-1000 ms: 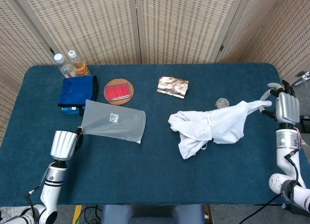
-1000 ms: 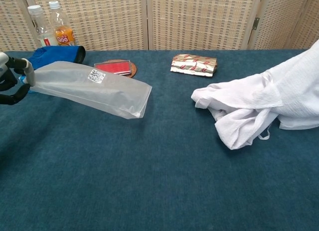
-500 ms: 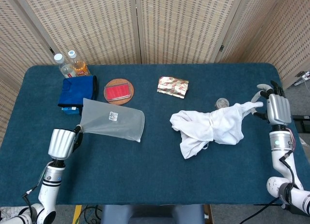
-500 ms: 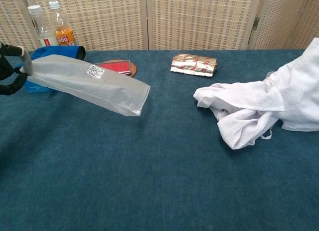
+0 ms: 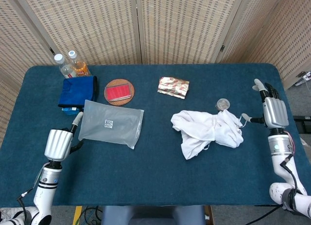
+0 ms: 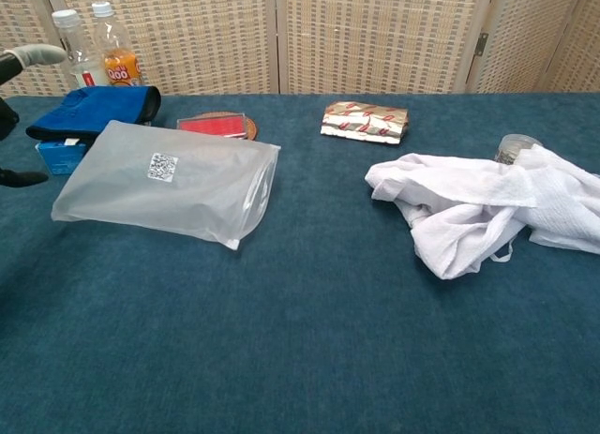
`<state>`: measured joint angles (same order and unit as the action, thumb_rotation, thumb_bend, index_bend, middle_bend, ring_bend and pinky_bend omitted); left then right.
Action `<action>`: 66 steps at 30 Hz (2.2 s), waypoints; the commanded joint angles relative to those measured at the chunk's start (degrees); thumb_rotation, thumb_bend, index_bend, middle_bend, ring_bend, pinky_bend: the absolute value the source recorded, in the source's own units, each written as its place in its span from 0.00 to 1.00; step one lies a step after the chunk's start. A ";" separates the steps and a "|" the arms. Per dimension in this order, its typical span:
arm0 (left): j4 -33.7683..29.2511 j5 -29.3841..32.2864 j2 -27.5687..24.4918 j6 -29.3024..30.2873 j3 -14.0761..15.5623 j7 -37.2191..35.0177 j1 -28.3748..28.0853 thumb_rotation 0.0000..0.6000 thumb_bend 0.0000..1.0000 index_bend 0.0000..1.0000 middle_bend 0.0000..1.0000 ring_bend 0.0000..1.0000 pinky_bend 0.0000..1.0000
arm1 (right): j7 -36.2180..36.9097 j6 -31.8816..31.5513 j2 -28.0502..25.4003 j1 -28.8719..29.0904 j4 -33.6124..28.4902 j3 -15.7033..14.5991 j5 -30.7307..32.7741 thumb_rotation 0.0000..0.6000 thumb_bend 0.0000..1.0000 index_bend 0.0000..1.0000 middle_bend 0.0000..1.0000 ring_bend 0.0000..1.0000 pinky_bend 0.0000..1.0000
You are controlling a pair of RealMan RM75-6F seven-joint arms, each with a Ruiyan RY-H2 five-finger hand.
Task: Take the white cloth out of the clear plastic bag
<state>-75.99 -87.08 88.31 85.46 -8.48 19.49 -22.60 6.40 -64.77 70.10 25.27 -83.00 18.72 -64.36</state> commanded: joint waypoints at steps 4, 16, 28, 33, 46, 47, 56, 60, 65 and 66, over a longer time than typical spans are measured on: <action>-3.85 1.20 -1.88 0.43 -1.26 1.81 0.35 1.00 0.00 0.10 0.36 0.60 0.95 | -1.11 -1.02 -1.47 -0.72 -2.91 -1.23 -1.87 1.00 0.00 0.04 0.19 0.00 0.09; -23.16 12.01 -13.12 -4.13 -4.95 5.04 1.99 1.00 0.00 0.28 0.17 0.34 0.70 | -3.47 -4.09 -4.26 -2.53 -9.13 -4.61 -7.96 1.00 0.00 0.17 0.19 0.00 0.09; -25.37 10.52 -20.55 -3.65 -2.43 4.99 4.47 1.00 0.00 0.27 0.17 0.33 0.58 | -3.51 -7.64 -7.71 -5.65 -12.24 -7.74 -12.75 1.00 0.00 0.17 0.19 0.00 0.09; -24.56 7.10 -21.80 -1.22 -0.32 2.69 6.53 1.00 0.00 0.27 0.19 0.33 0.57 | -2.35 -9.47 -8.48 -7.54 -12.72 -9.44 -14.81 1.00 0.00 0.17 0.19 0.01 0.09; -26.27 2.16 -23.87 2.79 3.72 -2.23 11.20 1.00 0.00 0.29 0.28 0.33 0.57 | 0.41 -13.27 -9.38 -12.01 -12.44 -13.68 -19.36 1.00 0.00 0.17 0.19 0.01 0.09; -26.24 1.89 -23.91 2.91 3.89 -2.18 11.37 1.00 0.00 0.29 0.28 0.33 0.57 | 0.63 -13.49 -9.31 -12.29 -12.28 -13.91 -19.56 1.00 0.00 0.17 0.19 0.01 0.09; -25.63 2.53 -23.47 2.88 3.95 -3.02 12.35 1.00 0.00 0.30 0.29 0.33 0.57 | 2.14 -15.24 -8.85 -14.01 -11.22 -14.68 -20.56 1.00 0.00 0.17 0.19 0.01 0.09; -25.66 1.89 -23.59 2.99 4.01 -2.31 12.48 1.00 0.00 0.30 0.29 0.33 0.57 | 2.99 -15.63 -8.78 -14.24 -11.48 -14.60 -20.95 1.00 0.00 0.17 0.19 0.01 0.09; -25.81 1.05 -23.36 3.46 3.56 -1.91 12.42 1.00 0.00 0.31 0.30 0.33 0.57 | 2.98 -15.97 -8.73 -14.31 -11.87 -14.56 -21.74 1.00 0.00 0.17 0.19 0.01 0.09; -25.69 0.76 -23.26 3.46 3.65 -1.70 12.44 1.00 0.00 0.31 0.30 0.33 0.57 | 2.90 -15.86 -8.70 -14.22 -11.88 -14.53 -21.85 1.00 0.00 0.17 0.19 0.01 0.09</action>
